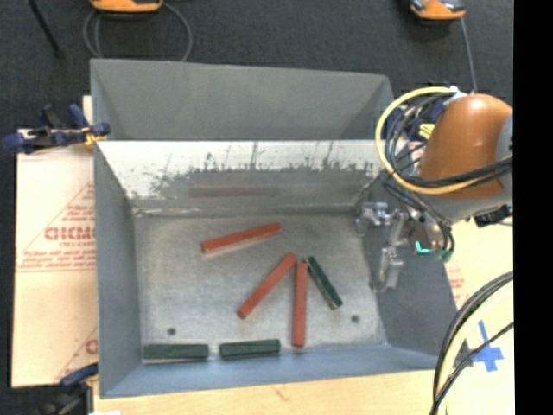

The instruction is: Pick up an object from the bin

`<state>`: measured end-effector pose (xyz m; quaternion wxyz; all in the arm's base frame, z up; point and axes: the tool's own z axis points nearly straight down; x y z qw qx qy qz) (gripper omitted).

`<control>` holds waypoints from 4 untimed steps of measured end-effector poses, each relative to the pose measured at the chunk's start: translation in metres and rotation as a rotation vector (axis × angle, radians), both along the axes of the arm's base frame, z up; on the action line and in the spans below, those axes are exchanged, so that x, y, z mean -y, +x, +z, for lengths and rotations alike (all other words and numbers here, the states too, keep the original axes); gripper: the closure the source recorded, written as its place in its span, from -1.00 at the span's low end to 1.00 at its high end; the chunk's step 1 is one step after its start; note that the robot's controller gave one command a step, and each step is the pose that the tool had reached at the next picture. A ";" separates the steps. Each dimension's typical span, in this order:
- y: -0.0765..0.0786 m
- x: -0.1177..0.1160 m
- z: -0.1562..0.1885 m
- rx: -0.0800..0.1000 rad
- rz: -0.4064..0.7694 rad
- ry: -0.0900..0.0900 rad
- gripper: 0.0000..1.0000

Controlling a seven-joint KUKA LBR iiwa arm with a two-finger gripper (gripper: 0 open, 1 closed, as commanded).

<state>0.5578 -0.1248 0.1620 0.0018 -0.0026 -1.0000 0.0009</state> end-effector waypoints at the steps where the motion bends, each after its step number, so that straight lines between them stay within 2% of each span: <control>1: -0.004 -0.023 -0.093 0.004 -0.238 0.003 -1.00; 2: -0.012 -0.047 -0.061 0.009 -0.353 0.003 -1.00; 3: -0.007 -0.039 -0.061 0.011 -0.458 0.003 -1.00; 4: -0.013 -0.035 -0.092 0.005 -0.573 0.003 -1.00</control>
Offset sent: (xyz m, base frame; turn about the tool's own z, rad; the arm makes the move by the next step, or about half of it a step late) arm -0.0040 0.0228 -0.0920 0.2407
